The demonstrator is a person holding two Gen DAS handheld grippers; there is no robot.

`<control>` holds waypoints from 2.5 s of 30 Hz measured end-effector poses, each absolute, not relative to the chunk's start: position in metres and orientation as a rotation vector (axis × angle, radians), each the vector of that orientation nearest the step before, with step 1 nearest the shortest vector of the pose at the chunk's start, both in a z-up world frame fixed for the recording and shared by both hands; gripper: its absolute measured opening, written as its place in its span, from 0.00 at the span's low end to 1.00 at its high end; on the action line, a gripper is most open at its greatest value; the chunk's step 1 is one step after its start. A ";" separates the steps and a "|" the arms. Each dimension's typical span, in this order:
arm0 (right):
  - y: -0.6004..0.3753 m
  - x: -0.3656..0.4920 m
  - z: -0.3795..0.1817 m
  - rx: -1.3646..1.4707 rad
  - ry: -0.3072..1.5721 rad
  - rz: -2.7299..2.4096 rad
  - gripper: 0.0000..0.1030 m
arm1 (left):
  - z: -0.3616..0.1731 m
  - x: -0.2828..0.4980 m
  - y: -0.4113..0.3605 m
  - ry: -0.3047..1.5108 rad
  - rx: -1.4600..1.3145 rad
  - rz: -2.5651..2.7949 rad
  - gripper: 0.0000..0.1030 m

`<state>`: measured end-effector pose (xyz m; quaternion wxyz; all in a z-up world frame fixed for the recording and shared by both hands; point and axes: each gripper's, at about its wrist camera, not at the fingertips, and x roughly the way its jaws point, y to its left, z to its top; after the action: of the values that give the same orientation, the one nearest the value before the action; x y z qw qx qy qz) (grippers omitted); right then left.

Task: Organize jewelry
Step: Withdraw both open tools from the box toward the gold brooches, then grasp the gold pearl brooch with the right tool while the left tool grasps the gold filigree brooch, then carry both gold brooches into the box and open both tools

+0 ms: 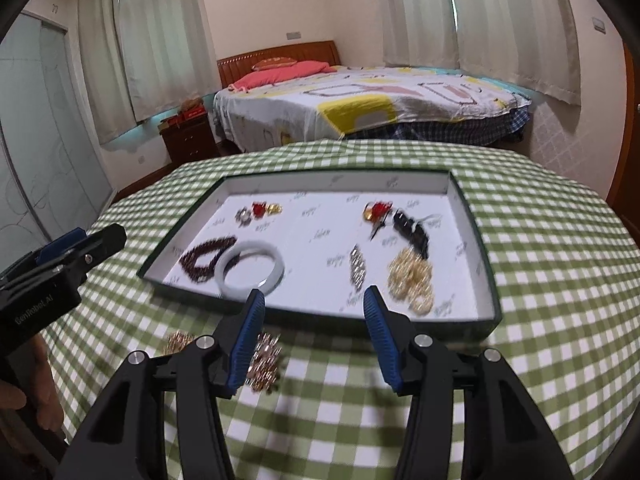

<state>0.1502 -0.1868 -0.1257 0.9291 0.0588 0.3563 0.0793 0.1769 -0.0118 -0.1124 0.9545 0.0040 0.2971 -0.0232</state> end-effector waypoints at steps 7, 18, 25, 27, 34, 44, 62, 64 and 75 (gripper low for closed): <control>-0.166 0.149 -0.143 0.094 0.778 0.204 0.50 | -0.128 0.165 0.010 0.638 -0.006 -0.005 0.75; -0.150 0.164 -0.165 0.070 0.878 0.217 0.50 | -0.145 0.164 0.023 0.687 -0.030 0.012 0.75; -0.142 0.166 -0.170 0.035 0.911 0.235 0.49 | -0.151 0.167 0.019 0.705 -0.027 0.008 0.75; -0.139 0.164 -0.170 0.010 0.910 0.237 0.41 | -0.153 0.167 0.018 0.710 -0.027 0.006 0.75; -0.136 0.156 -0.170 -0.013 0.899 0.263 0.23 | -0.156 0.165 0.013 0.720 -0.019 -0.003 0.75; -0.156 0.148 -0.155 0.003 0.852 0.234 0.23 | -0.163 0.164 -0.003 0.744 -0.008 -0.055 0.75; -0.208 0.136 -0.159 0.106 0.836 0.170 0.23 | -0.191 0.183 -0.034 0.874 -0.003 -0.153 0.56; -0.209 0.137 -0.159 0.109 0.834 0.171 0.23 | -0.191 0.183 -0.036 0.868 0.007 -0.158 0.55; -0.209 0.137 -0.162 0.117 0.836 0.174 0.23 | -0.191 0.179 -0.043 0.857 0.007 -0.239 0.16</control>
<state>0.1365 -0.2094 -0.1619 0.9086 0.0568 0.4051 0.0841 0.1789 -0.0426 -0.1907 0.9026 0.0035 0.4147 -0.1158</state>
